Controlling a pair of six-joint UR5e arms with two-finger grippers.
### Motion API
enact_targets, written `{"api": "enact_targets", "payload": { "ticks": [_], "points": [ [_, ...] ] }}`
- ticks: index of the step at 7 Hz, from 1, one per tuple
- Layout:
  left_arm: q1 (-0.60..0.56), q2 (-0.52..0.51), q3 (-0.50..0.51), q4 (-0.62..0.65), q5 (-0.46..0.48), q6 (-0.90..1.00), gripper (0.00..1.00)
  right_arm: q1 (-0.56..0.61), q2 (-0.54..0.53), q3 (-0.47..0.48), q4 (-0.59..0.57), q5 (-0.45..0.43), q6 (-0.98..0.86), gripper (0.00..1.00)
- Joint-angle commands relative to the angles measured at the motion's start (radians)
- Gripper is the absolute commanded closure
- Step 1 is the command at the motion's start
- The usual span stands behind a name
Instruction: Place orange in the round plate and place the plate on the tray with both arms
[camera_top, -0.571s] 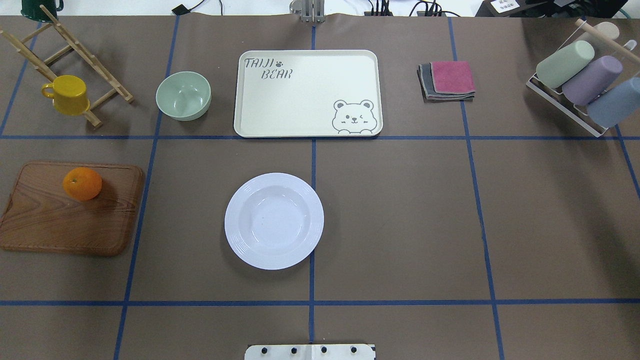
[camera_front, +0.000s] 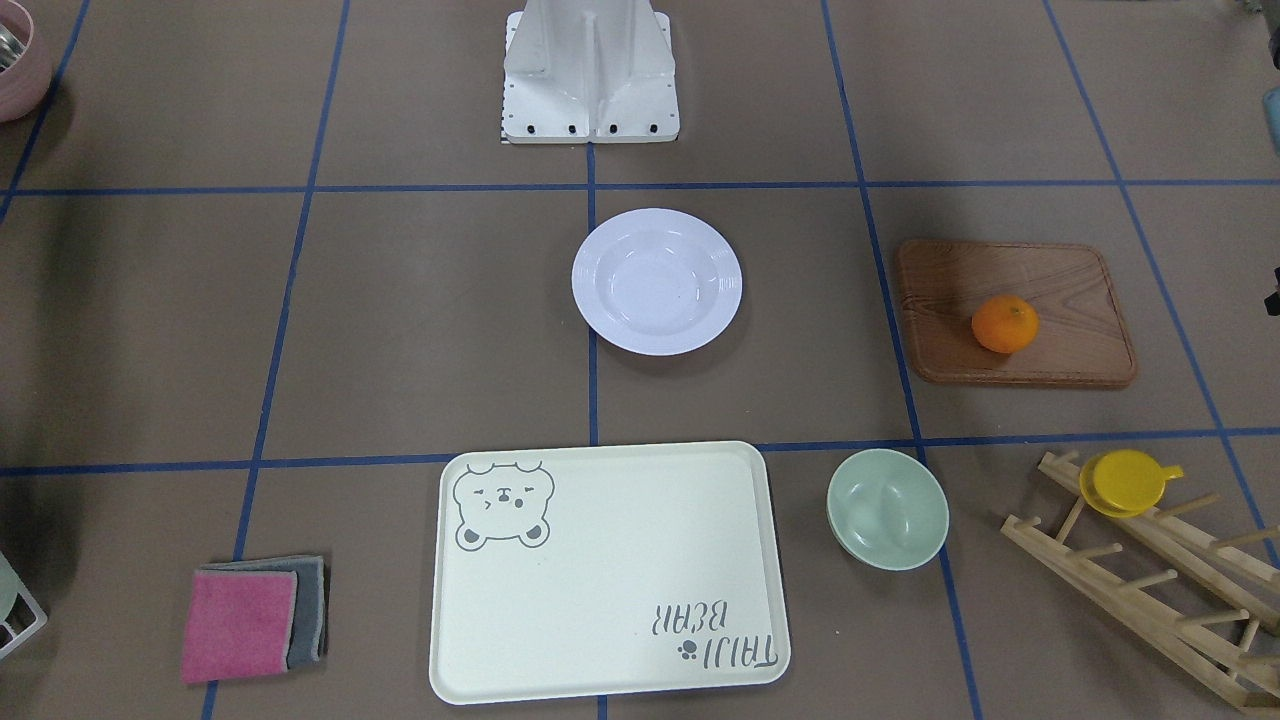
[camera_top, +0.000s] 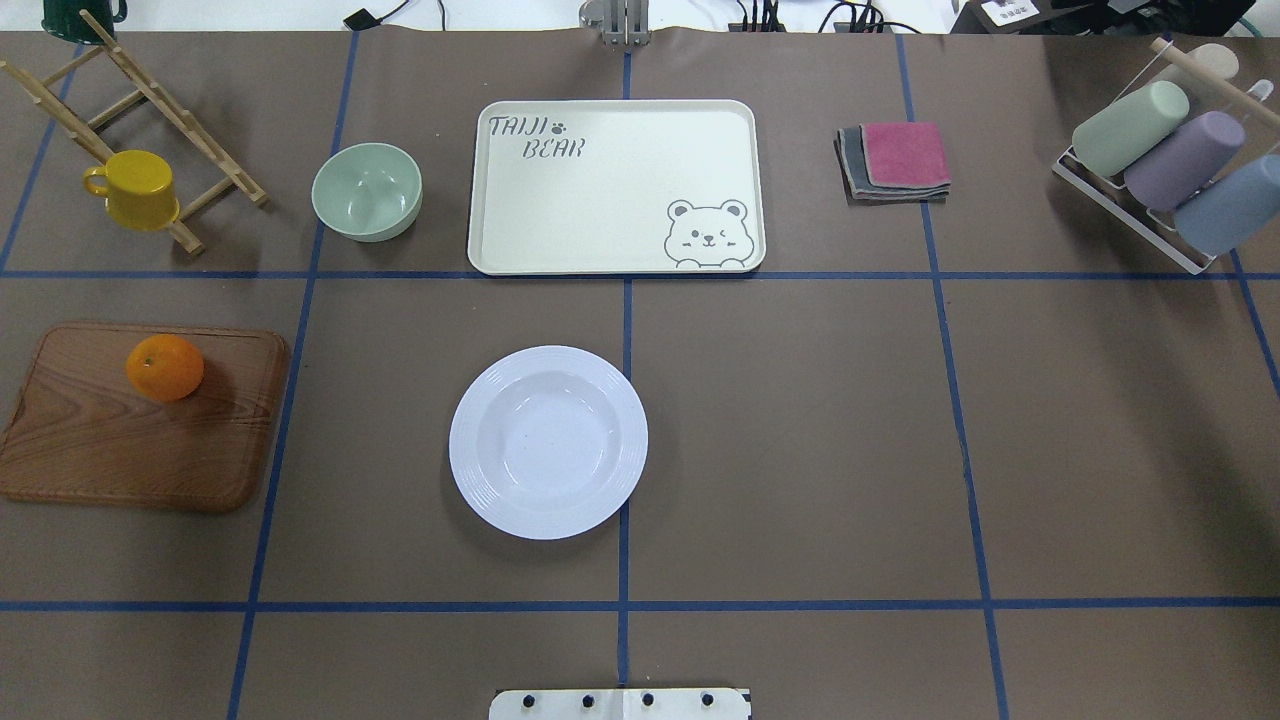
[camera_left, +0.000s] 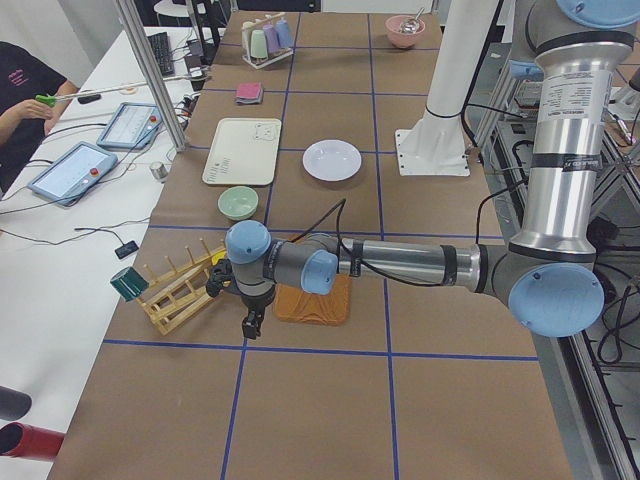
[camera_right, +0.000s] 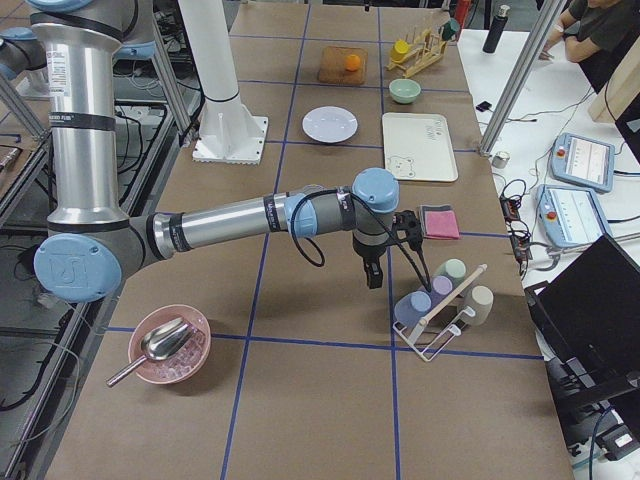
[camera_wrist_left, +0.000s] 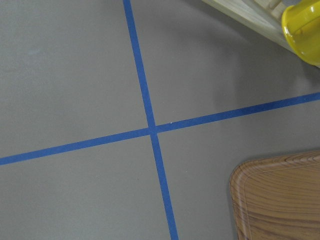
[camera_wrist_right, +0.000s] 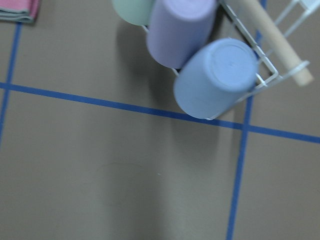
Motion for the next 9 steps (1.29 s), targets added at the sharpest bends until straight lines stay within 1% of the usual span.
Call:
{"api": "enact_targets", "payload": {
  "ticks": [1, 2, 3, 4, 5, 6, 7, 8, 9],
  "points": [
    [0.029, 0.000, -0.057, 0.000, -0.001, -0.120, 0.01, -0.085, 0.027, -0.021, 0.073, 0.133, 0.263, 0.00],
    [0.073, 0.000, -0.082, -0.012, 0.000, -0.207, 0.01, -0.125, 0.040, -0.028, 0.200, 0.173, 0.351, 0.00],
    [0.114, 0.003, -0.105, -0.057, 0.000, -0.315, 0.01, -0.151, 0.046, -0.031, 0.282, 0.190, 0.472, 0.00],
    [0.153, 0.003, -0.106, -0.101, 0.002, -0.391, 0.01, -0.188, 0.070, -0.029, 0.351, 0.189, 0.601, 0.00],
    [0.177, 0.003, -0.109, -0.118, 0.002, -0.442, 0.01, -0.222, 0.089, -0.032, 0.461, 0.171, 0.717, 0.00],
    [0.193, 0.004, -0.122, -0.128, 0.005, -0.471, 0.01, -0.269, 0.105, -0.040, 0.529, 0.145, 0.808, 0.00],
    [0.219, 0.004, -0.138, -0.129, 0.009, -0.527, 0.01, -0.324, 0.144, -0.041, 0.575, 0.137, 0.932, 0.00],
    [0.242, 0.004, -0.149, -0.131, 0.009, -0.564, 0.01, -0.371, 0.158, -0.041, 0.688, 0.108, 1.096, 0.00],
    [0.244, 0.006, -0.154, -0.131, 0.009, -0.577, 0.01, -0.462, 0.159, -0.051, 0.878, -0.009, 1.328, 0.00]
  ]
}}
